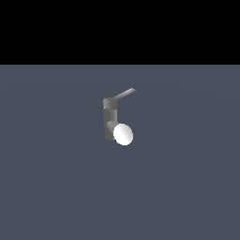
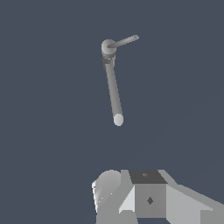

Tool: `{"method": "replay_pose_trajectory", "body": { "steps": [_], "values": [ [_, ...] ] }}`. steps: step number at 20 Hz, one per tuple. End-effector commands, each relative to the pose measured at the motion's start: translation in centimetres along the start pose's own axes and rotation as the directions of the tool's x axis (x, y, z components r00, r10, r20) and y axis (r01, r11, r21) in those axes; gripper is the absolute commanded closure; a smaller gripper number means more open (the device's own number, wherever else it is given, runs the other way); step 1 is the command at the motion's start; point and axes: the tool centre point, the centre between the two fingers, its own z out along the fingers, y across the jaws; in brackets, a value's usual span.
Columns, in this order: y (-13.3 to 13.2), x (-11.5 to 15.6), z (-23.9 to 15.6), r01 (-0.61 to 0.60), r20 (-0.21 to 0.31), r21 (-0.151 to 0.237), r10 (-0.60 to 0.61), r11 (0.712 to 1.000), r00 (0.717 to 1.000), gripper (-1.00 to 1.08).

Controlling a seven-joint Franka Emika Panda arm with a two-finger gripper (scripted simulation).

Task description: Turn on the faucet by rotating a designated handle.

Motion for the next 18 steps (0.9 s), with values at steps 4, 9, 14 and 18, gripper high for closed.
{"method": "replay_pose_trajectory", "body": {
  "steps": [4, 9, 14, 18],
  "values": [
    [-0.1, 0.1, 0.1, -0.005, 0.0, 0.0, 0.005, 1.0, 1.0, 1.08],
    [-0.5, 0.8, 0.8, -0.037, 0.001, 0.001, 0.037, 0.999, 0.999, 1.08],
    [-1.3, 2.1, 2.2, -0.099, 0.002, 0.003, 0.099, 0.995, 0.995, 1.08],
    [-2.1, 3.6, 3.7, -0.169, 0.004, 0.005, 0.169, 0.986, 0.986, 1.08]
  ]
}}
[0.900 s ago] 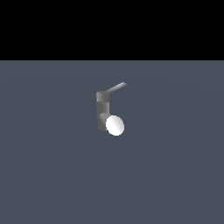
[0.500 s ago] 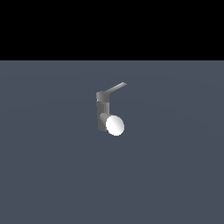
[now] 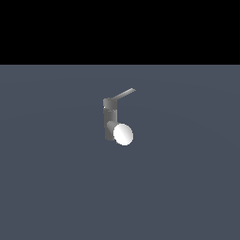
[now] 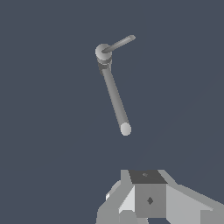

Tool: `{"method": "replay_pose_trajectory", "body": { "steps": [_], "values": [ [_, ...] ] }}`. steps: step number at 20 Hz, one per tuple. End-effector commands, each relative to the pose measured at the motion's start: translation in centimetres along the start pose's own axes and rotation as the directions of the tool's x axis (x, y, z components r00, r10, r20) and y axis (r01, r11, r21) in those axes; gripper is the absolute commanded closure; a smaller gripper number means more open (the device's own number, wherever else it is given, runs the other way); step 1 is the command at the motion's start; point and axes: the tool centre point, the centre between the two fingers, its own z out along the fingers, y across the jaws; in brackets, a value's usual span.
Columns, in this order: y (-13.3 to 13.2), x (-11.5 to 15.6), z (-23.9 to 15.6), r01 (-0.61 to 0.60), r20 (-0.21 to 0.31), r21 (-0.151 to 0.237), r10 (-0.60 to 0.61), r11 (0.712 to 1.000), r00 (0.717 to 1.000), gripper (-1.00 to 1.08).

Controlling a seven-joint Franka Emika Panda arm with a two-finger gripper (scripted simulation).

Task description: Turn on the faucet by rotating a designated handle.

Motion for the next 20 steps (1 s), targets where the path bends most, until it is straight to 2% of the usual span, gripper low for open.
{"method": "replay_pose_trajectory", "body": {
  "steps": [1, 5, 10, 15, 20],
  "values": [
    [-0.7, 1.0, 1.1, -0.049, 0.002, 0.002, 0.049, 0.999, 0.999, 1.08],
    [-1.8, 3.0, 3.1, -0.141, 0.004, 0.004, 0.141, 0.99, 0.99, 1.08],
    [-3.0, 5.8, 5.8, -0.26, 0.007, 0.007, 0.259, 0.966, 0.966, 1.08],
    [-3.8, 8.7, 8.5, -0.375, 0.011, 0.01, 0.374, 0.927, 0.927, 1.08],
    [-4.3, 11.8, 11.1, -0.484, 0.015, 0.012, 0.484, 0.875, 0.875, 1.08]
  ]
}}
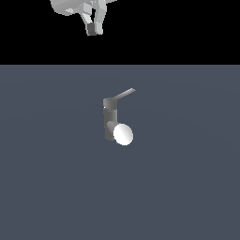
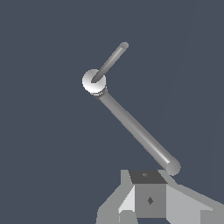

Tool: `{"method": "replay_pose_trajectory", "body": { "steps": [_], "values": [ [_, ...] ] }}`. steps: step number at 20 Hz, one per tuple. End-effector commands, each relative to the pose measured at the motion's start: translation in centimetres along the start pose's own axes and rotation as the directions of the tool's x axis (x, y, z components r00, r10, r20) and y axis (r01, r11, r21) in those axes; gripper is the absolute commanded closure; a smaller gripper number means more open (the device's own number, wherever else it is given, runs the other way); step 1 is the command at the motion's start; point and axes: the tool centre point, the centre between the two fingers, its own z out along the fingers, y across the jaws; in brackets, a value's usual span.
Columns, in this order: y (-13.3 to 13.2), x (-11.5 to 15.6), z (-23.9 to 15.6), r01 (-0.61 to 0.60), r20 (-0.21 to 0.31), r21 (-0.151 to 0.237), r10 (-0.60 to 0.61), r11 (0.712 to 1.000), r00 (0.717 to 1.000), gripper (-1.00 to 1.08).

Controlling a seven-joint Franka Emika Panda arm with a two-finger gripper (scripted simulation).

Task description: Turn on the faucet by rotating a designated handle.

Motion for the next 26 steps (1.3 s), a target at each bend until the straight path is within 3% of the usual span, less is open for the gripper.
{"method": "replay_pose_trajectory", "body": {
  "steps": [1, 7, 13, 26],
  "values": [
    [-0.8, 1.3, 1.4, -0.062, 0.001, 0.002, 0.062, 0.998, 0.998, 1.08],
    [-2.4, 4.7, 4.5, -0.208, 0.004, 0.005, 0.208, 0.978, 0.978, 1.08],
    [-3.5, 8.4, 7.8, -0.353, 0.007, 0.007, 0.353, 0.936, 0.936, 1.08],
    [-3.8, 16.8, 14.7, -0.634, 0.011, 0.007, 0.634, 0.773, 0.773, 1.08]
  ]
}}
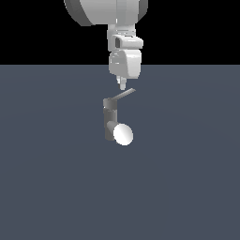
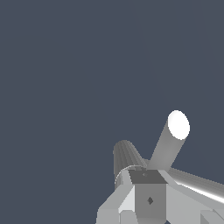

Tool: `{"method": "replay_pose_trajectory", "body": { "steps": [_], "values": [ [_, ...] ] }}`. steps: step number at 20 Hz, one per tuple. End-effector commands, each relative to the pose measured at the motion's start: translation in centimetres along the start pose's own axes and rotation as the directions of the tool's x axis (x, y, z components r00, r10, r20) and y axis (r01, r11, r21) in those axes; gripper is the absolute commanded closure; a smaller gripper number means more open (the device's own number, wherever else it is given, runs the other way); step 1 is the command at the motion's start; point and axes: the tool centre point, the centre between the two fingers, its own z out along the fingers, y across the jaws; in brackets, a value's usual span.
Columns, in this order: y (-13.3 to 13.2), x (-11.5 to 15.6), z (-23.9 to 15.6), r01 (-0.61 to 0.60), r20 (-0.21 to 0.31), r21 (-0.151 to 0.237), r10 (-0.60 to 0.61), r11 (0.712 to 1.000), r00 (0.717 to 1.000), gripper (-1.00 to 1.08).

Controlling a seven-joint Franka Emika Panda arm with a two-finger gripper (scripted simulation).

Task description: Turn on the faucet by rotating a designated handle.

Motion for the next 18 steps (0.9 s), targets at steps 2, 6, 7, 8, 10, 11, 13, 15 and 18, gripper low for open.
{"method": "replay_pose_trajectory", "body": {
  "steps": [2, 6, 7, 8, 10, 11, 13, 15, 18],
  "values": [
    [-0.9, 1.6, 1.4, -0.07, 0.0, 0.002, 0.07, 0.998, 0.998, 1.08],
    [-1.5, 3.0, 2.5, -0.126, 0.001, 0.003, 0.126, 0.992, 0.992, 1.08],
    [-1.6, 3.2, 2.7, -0.136, 0.001, 0.003, 0.136, 0.991, 0.991, 1.08],
    [-1.7, 3.4, 2.9, -0.145, 0.001, 0.003, 0.145, 0.989, 0.989, 1.08],
    [-1.9, 3.7, 3.1, -0.158, 0.002, 0.003, 0.158, 0.988, 0.988, 1.08],
    [-1.9, 3.8, 3.2, -0.161, 0.002, 0.004, 0.161, 0.987, 0.987, 1.08],
    [-1.9, 3.9, 3.2, -0.165, 0.002, 0.004, 0.165, 0.986, 0.986, 1.08],
    [-1.9, 3.9, 3.2, -0.165, 0.002, 0.004, 0.165, 0.986, 0.986, 1.08],
    [-1.6, 3.9, 3.2, -0.164, 0.002, 0.003, 0.164, 0.986, 0.986, 1.08]
  ]
}}
